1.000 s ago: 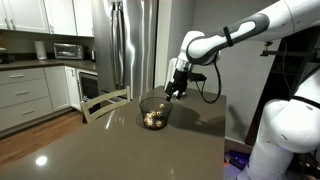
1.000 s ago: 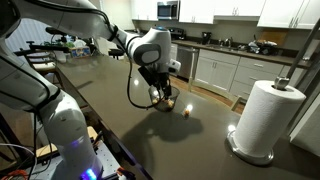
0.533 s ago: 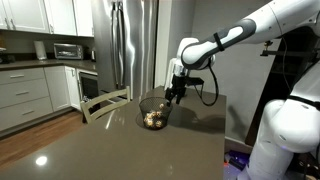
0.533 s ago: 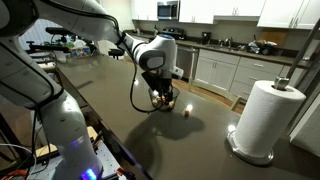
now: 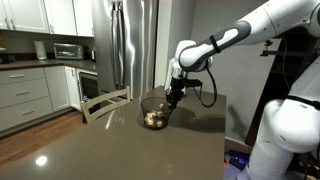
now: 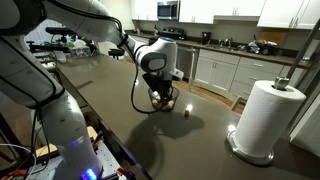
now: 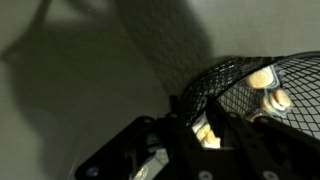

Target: Rotate the dustbin in a counterclockwise direction

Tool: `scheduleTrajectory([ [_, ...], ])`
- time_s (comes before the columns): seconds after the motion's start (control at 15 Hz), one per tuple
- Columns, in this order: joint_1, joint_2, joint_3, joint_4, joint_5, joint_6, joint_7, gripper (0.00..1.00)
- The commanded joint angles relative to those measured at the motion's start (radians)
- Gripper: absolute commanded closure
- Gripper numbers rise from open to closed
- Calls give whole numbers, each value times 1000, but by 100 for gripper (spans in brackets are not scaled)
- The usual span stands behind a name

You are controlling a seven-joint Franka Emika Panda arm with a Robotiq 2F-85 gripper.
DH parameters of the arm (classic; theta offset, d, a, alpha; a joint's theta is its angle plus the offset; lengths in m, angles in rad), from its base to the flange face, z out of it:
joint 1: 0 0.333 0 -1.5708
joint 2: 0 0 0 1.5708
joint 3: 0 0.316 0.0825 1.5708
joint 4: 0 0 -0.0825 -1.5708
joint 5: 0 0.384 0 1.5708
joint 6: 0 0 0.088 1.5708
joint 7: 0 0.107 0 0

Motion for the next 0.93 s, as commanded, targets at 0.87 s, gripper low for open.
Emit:
scheduleTrajectory([
  [0.87, 28, 2, 107, 33, -86, -99, 18, 98],
])
